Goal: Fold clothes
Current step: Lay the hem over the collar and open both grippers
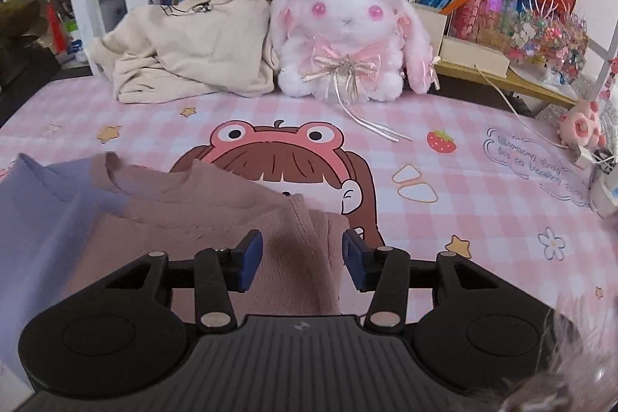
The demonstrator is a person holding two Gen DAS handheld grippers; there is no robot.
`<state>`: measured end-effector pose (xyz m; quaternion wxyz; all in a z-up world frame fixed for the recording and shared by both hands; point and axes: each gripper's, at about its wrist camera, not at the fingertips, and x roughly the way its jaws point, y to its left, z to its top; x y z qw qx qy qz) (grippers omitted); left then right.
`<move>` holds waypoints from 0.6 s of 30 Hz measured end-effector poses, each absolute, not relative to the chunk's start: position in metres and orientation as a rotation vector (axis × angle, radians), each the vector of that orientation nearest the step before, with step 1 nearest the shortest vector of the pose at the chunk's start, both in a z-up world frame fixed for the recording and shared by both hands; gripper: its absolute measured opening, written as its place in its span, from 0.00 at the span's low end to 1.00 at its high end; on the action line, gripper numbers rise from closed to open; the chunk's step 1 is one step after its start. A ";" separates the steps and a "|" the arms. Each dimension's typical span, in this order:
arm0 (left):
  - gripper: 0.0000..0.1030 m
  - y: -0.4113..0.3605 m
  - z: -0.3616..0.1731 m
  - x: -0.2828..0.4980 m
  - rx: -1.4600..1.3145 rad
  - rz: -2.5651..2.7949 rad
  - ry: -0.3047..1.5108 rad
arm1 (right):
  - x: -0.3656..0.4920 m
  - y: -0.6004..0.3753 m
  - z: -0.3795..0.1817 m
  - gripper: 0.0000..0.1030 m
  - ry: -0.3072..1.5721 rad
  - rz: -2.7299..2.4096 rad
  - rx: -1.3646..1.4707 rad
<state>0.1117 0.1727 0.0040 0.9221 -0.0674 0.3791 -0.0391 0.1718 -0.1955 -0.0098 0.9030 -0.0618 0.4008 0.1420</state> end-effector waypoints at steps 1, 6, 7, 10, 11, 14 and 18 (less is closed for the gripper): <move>0.57 0.171 -0.001 0.117 -0.131 -0.075 0.795 | 0.174 -0.196 -0.012 0.38 0.839 0.293 -0.120; 0.04 0.163 -0.001 0.112 -0.082 -0.051 0.793 | 0.170 -0.211 0.000 0.06 0.826 0.294 -0.012; 0.04 0.165 0.008 0.103 -0.103 -0.060 0.750 | 0.165 -0.219 0.009 0.06 0.801 0.295 0.034; 0.04 0.182 0.015 0.101 -0.258 -0.071 0.697 | 0.170 -0.231 0.011 0.06 0.794 0.271 0.108; 0.04 0.189 0.009 0.109 -0.303 -0.064 0.706 | 0.177 -0.232 0.006 0.06 0.808 0.256 0.118; 0.05 0.196 -0.027 0.138 -0.311 -0.018 0.814 | 0.196 -0.233 -0.015 0.06 0.869 0.219 0.136; 0.11 0.199 -0.037 0.139 -0.316 -0.005 0.818 | 0.204 -0.237 -0.033 0.10 0.890 0.220 0.161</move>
